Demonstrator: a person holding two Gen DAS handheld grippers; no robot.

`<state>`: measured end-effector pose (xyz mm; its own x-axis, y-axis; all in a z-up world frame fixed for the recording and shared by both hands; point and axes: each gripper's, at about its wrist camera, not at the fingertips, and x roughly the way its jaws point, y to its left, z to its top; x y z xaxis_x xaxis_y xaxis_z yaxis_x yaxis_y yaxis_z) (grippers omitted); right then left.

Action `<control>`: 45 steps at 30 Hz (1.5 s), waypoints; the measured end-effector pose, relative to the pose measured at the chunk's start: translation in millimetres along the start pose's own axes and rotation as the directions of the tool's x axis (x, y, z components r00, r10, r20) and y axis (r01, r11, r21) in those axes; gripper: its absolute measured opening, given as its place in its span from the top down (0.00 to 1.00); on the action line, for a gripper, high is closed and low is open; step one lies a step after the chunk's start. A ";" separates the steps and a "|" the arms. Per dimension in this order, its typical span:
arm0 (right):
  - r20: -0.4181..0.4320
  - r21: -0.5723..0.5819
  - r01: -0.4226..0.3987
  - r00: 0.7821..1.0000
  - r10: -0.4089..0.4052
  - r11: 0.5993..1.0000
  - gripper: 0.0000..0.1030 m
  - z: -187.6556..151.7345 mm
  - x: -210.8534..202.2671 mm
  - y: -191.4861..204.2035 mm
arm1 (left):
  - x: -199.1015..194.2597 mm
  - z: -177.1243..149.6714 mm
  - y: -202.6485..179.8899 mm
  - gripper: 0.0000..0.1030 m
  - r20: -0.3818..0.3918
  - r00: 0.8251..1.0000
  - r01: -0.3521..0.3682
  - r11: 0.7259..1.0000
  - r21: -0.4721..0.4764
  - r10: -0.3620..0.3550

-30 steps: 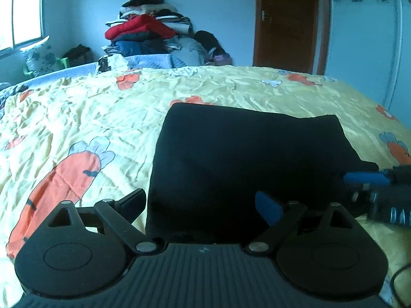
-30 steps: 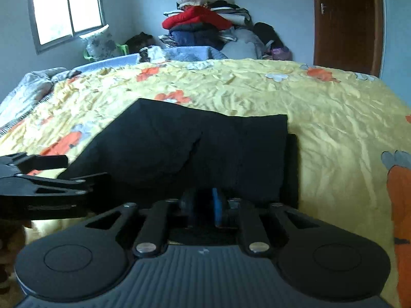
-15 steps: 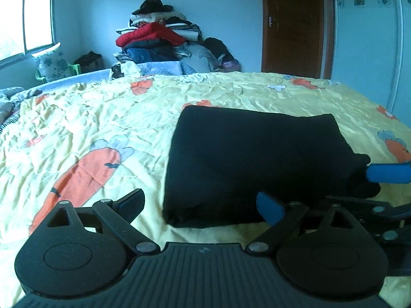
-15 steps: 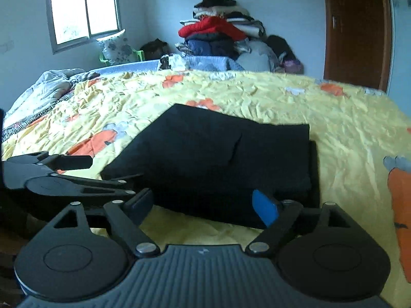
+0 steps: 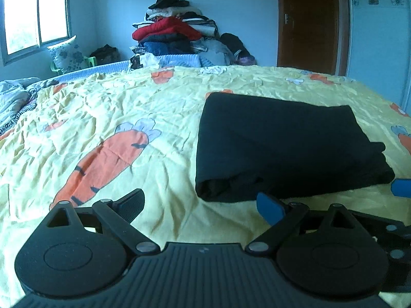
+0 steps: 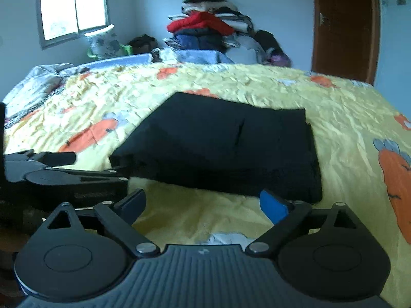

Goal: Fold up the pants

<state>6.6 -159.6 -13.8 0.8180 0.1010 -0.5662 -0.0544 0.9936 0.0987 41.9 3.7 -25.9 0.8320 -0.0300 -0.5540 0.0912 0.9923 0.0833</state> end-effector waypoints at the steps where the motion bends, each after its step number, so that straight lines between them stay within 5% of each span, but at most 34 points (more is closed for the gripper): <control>1: -0.005 0.011 0.011 1.000 -0.011 1.000 0.06 -2.9 2.4 -1.4 | 0.5 -1.6 -0.8 0.07 -0.003 1.000 -0.001 1.000 -0.001 0.001; 14: -0.007 0.075 0.083 0.997 -0.082 0.994 0.06 -23.9 20.3 -18.1 | 9.8 -20.3 -11.5 0.05 -0.032 0.999 -0.004 1.000 0.011 0.004; 30: 0.013 0.126 0.072 0.997 -0.075 0.989 0.00 -30.8 21.6 -26.0 | 16.7 -20.4 -1.6 0.00 -0.071 0.997 0.018 0.997 -0.070 -0.023; 45: -0.029 0.026 0.140 0.990 -0.139 0.990 0.00 -31.3 30.5 -11.3 | 11.2 -24.4 -3.4 0.00 -0.071 0.997 0.012 0.997 -0.073 -0.017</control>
<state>14.2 -166.2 -57.8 0.8007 -0.0364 -0.5980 0.0752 0.9964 0.0400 37.6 3.0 -52.7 0.7895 -0.0386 -0.6126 0.0614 0.9980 0.0162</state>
